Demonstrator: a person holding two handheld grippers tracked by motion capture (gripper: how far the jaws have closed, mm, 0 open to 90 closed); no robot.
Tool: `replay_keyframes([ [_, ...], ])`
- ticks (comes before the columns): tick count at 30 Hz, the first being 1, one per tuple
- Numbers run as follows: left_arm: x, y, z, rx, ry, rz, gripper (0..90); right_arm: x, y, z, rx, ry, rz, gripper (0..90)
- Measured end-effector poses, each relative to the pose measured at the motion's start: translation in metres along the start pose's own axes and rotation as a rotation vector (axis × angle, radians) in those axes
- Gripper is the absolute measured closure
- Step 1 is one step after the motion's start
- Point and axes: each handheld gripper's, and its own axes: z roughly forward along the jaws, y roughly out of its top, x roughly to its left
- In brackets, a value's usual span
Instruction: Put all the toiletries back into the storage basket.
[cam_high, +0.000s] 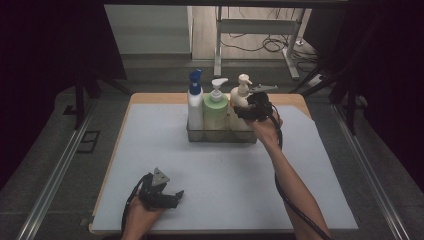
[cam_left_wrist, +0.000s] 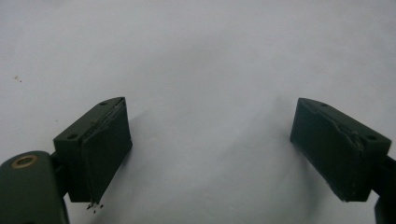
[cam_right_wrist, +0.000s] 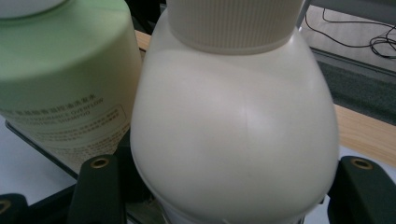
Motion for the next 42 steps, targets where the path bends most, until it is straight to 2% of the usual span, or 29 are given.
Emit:
replay_keyframes([
  [12,0.0,0.0,0.0,0.002,0.0,0.002,11.9,-0.002,-0.011,0.004,0.036,0.006,0.006,36.0],
  [14,0.0,0.0,0.0,-0.001,0.0,0.0,11.9,-0.004,-0.014,0.003,0.023,0.01,0.028,35.9],
  [20,0.0,0.0,0.0,0.0,0.0,0.0,11.9,-0.004,-0.015,0.003,0.016,0.011,0.013,35.5],
  [24,0.0,0.0,0.0,-0.001,0.0,0.0,11.9,-0.004,-0.016,0.002,0.009,0.018,0.019,34.9],
  [32,0.0,0.0,0.0,0.0,0.001,-0.002,11.9,-0.007,-0.022,-0.007,0.017,0.032,0.009,34.4],
  [38,0.0,0.0,0.0,-0.001,0.001,-0.002,11.9,-0.012,-0.03,-0.017,0.02,0.072,0.027,33.7],
  [42,0.0,0.0,0.0,-0.001,0.002,-0.001,11.9,-0.012,-0.035,-0.025,0.028,0.088,0.019,32.3],
])
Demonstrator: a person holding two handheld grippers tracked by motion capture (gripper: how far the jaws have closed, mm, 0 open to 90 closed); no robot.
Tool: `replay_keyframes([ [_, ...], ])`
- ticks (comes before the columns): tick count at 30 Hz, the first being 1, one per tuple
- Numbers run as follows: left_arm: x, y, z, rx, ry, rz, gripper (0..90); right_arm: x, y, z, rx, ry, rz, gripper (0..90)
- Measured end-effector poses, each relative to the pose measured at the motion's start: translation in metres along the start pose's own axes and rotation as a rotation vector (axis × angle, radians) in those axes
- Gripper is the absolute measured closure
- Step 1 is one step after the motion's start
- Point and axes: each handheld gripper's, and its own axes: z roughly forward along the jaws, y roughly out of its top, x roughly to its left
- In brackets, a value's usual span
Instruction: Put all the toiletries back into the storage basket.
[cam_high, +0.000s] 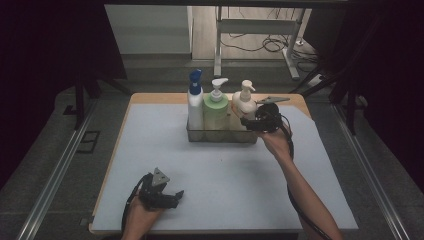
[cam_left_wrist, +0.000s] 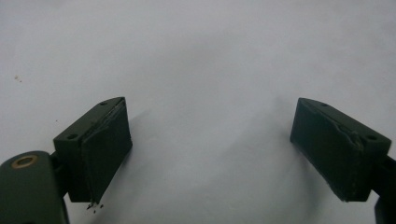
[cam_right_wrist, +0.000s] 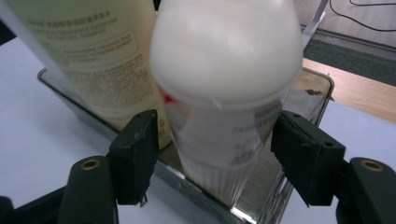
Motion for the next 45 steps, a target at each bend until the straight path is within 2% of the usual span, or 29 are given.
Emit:
replay_keyframes([
  [8,0.0,0.0,0.0,0.0,0.0,0.0,11.9,-0.005,-0.011,-0.013,0.013,0.025,0.008,39.0],
  [12,0.0,0.0,0.0,0.0,0.0,0.0,11.9,-0.01,-0.015,-0.019,0.032,0.004,-0.003,48.3],
  [17,0.0,0.0,0.0,0.0,0.0,0.0,11.9,-0.022,-0.017,-0.021,0.034,-0.015,0.034,60.0],
  [23,0.0,0.0,0.0,0.003,0.0,0.003,11.9,-0.028,-0.017,-0.012,0.024,-0.037,0.048,75.9],
  [26,0.0,0.0,0.0,0.0,0.0,0.0,11.9,-0.028,-0.017,-0.004,0.035,-0.08,0.035,81.9],
  [35,0.0,0.0,0.0,0.001,0.0,0.0,11.9,-0.033,-0.015,0.015,0.048,-0.1,0.056,87.0],
  [45,0.0,0.0,0.0,0.0,-0.001,0.001,11.9,-0.034,-0.013,0.03,0.073,-0.089,0.055,89.4],
])
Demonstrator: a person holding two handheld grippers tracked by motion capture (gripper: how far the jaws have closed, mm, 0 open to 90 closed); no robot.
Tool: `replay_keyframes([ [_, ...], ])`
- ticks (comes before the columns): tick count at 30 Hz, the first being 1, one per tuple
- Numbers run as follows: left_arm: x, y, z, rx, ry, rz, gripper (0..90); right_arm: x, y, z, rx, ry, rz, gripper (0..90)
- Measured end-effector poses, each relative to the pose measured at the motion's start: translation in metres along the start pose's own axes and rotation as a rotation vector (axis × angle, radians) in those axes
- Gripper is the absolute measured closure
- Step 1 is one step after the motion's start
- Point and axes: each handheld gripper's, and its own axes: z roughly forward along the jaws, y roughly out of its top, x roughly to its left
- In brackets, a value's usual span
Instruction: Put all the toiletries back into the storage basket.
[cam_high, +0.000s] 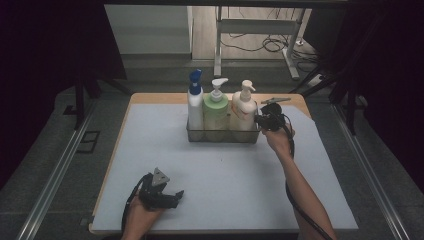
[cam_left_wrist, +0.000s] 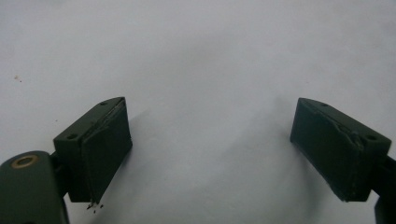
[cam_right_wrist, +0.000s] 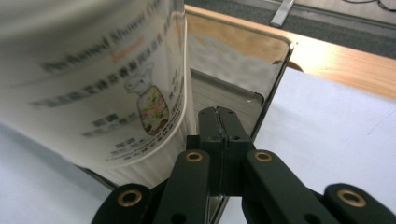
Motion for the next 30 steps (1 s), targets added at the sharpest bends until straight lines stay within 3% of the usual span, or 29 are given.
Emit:
replay_keyframes([
  [13,0.0,0.0,0.0,0.004,0.001,0.002,11.9,-0.002,-0.009,0.017,0.026,0.015,0.028,89.5],
  [30,0.0,0.0,0.0,0.004,0.001,0.001,11.9,0.007,-0.011,0.025,0.046,0.042,0.018,89.4],
])
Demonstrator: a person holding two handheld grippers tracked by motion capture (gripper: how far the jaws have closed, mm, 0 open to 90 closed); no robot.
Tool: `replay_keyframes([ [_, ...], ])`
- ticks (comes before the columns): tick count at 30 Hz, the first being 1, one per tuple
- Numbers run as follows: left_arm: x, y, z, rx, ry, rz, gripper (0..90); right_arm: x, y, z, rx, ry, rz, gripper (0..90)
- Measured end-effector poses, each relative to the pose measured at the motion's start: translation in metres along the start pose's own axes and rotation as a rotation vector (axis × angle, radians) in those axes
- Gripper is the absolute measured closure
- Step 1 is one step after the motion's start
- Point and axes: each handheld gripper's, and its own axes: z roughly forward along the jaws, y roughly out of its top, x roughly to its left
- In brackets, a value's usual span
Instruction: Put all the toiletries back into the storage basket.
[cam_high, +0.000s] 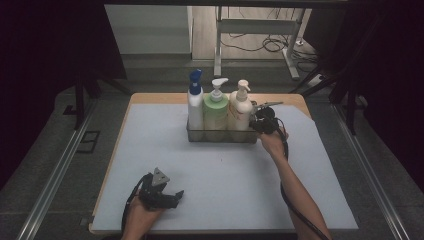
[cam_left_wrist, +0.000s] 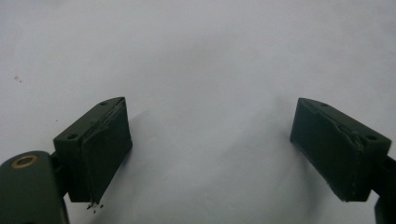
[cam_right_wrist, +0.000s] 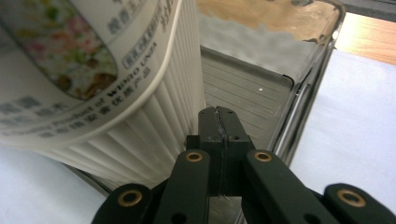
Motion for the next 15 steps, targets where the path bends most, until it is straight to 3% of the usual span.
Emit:
replay_keyframes([
  [15,0.0,0.0,0.0,0.0,0.0,0.0,11.9,0.014,0.001,0.003,0.001,0.037,-0.03,89.4],
])
